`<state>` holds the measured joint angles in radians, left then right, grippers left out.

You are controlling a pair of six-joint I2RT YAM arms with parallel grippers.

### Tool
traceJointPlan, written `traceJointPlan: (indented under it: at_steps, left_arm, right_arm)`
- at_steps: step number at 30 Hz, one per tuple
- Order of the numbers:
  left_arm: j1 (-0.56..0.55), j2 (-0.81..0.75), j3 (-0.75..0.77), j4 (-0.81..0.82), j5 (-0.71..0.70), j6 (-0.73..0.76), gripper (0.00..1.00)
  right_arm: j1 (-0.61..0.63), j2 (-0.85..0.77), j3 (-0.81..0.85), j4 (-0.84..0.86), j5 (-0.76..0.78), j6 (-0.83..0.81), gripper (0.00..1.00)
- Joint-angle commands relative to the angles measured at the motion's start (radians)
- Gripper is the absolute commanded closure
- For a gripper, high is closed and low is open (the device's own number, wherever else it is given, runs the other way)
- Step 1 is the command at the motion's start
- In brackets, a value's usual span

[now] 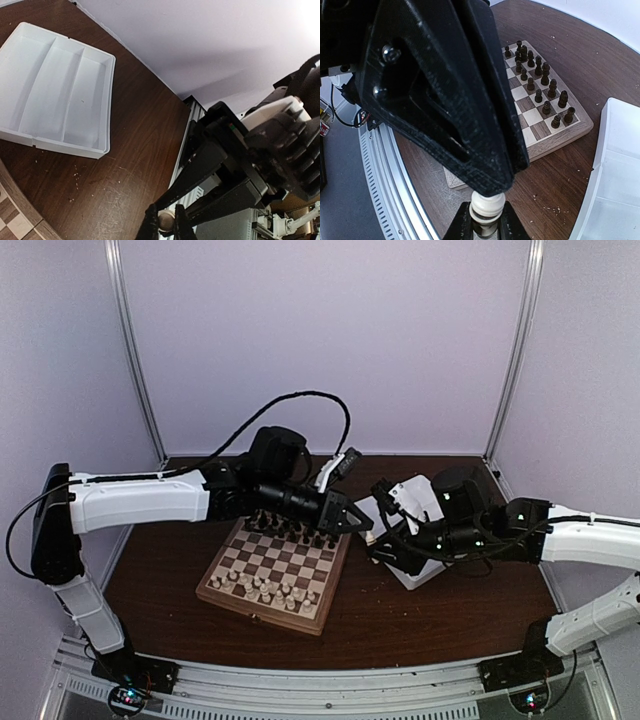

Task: Set up the chess pieces on the board
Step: Place the chess piece on the chessboard.

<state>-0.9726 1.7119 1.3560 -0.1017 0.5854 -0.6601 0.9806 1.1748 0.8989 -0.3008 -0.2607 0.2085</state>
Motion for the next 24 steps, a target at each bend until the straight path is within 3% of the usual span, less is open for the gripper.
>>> traceJointPlan:
  at_steps: [1,12,18,24]
  left_arm:
    - [-0.005,0.002,0.028,-0.013,-0.006,0.026,1.00]
    - [0.064,-0.110,0.003,-0.208,-0.114,0.130,1.00]
    - [0.262,-0.299,-0.177,-0.334,-0.285,0.212,1.00]
    - [0.325,-0.437,-0.349,-0.381,-0.554,0.267,1.00]
  right_arm:
    - [0.007,0.003,0.035,0.004,0.023,-0.005,0.93]
    - [0.007,0.016,-0.011,0.038,0.040,0.009,0.94]
    - [0.006,0.001,-0.034,0.064,0.068,0.014,0.94]
    - [0.005,-0.025,-0.063,0.102,0.083,0.031,0.94]
